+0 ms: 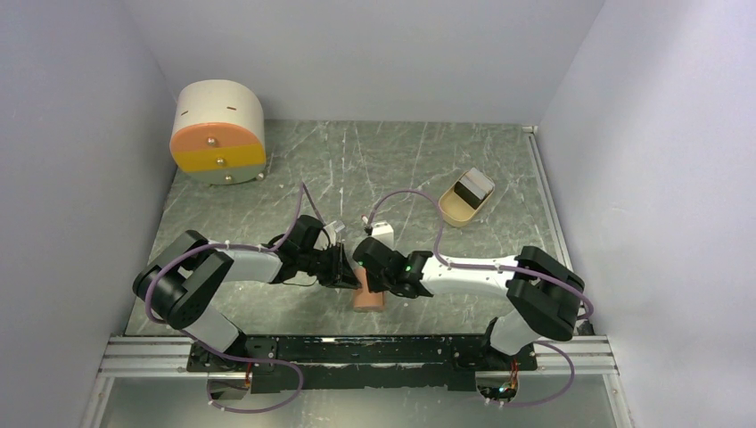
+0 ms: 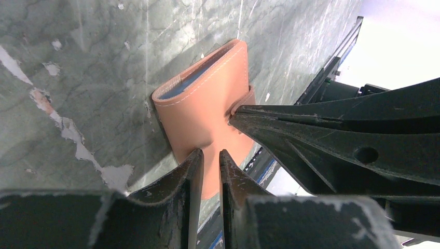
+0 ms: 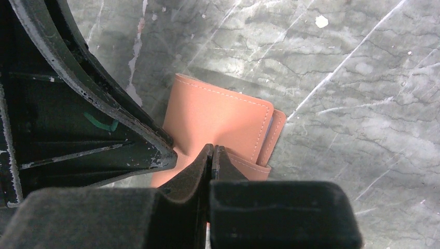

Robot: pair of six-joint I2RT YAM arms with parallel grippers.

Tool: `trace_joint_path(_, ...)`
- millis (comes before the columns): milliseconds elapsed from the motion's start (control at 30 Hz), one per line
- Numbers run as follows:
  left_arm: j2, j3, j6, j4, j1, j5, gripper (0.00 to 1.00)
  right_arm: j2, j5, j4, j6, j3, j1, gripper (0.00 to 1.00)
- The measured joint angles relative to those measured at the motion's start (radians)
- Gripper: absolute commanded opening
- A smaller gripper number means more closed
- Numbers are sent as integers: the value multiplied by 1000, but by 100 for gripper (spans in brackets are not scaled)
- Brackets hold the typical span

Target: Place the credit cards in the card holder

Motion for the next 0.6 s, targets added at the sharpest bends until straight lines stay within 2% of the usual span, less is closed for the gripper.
trace_joint_path(367,0,0,0,-2,0,0,24,11,46,0,25,4,31,0)
trace_joint_path(600,3,0,0,-1,0,0,23,11,130,18,72,-15,77,0)
